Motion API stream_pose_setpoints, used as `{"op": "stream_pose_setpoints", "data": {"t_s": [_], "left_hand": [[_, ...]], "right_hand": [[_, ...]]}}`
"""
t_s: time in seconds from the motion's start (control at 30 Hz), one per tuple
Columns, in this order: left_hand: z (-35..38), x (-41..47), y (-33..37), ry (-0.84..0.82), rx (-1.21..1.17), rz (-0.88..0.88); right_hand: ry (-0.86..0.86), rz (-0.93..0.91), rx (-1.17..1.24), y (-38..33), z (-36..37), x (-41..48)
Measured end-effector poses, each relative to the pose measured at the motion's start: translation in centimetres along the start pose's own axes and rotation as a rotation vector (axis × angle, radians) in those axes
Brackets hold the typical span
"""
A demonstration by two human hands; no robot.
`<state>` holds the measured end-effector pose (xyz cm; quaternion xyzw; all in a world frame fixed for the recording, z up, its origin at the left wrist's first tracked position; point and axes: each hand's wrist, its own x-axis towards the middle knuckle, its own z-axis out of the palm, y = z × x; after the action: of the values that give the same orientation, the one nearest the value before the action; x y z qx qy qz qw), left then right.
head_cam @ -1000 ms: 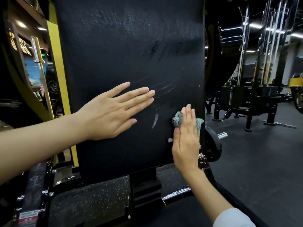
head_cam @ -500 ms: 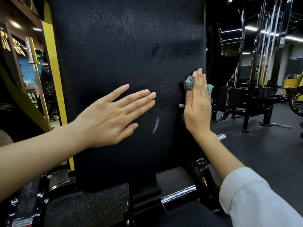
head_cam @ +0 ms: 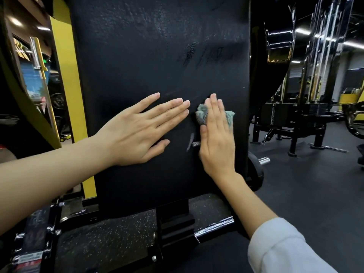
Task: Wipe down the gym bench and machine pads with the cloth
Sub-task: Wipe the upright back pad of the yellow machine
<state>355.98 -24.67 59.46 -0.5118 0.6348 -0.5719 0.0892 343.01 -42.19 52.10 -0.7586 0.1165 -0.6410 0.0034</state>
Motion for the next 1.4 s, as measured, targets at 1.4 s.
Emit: {"op": "stream_pose_setpoints", "data": {"t_s": [1.4], "left_hand": [[-1.2, 3.2, -8.2, -0.066, -0.016, 0.35]], "right_hand": [[-0.064, -0.062, 0.027, -11.1, 4.2, -5.4]]}}
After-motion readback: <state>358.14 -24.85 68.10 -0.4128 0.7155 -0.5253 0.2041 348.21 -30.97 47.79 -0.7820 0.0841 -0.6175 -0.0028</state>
